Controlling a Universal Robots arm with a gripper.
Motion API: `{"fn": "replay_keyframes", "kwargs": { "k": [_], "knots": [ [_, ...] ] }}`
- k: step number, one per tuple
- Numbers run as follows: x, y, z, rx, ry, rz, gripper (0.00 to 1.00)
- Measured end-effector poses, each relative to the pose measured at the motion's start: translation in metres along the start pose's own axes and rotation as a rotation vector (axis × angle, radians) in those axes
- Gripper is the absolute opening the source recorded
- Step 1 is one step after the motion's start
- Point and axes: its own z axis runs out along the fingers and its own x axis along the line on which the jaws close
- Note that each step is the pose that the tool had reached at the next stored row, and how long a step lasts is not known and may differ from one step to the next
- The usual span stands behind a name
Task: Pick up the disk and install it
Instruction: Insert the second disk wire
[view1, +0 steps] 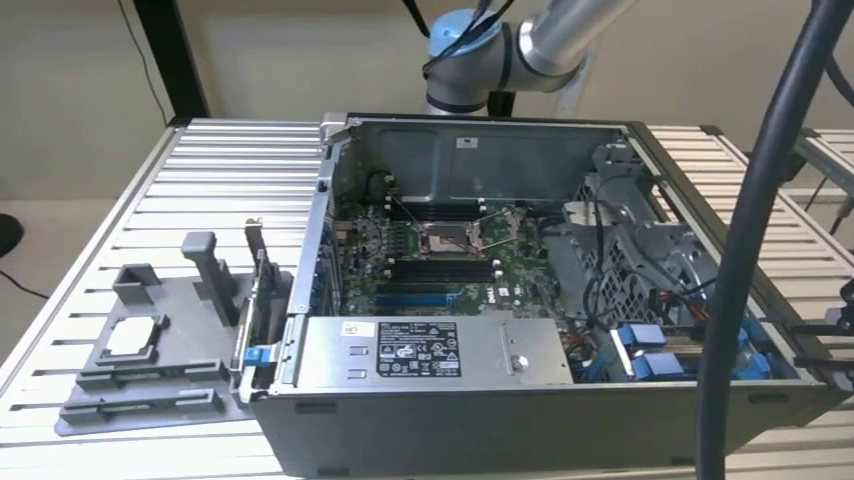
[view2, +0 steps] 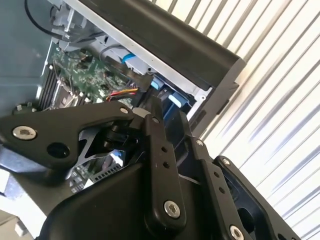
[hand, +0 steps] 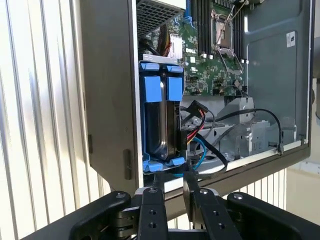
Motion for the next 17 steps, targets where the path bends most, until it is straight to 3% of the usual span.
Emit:
{"fn": "replay_keyframes", "kwargs": {
  "k": [4,10,14,17],
  "knots": [
    [0.003,-0.0004,0.0061,0.0011,-0.0002,-0.001,1.0],
    [-0.0072,0.0004,0.0159,0.0026,-0.0003,0.0,1.0],
    [-0.0133,0.0008,0.0092,-0.0007,0.0001,0.002,1.0],
    [-0.0145,0.0009,0.0134,-0.0006,0.0006,0.002,1.0]
  ]
}}
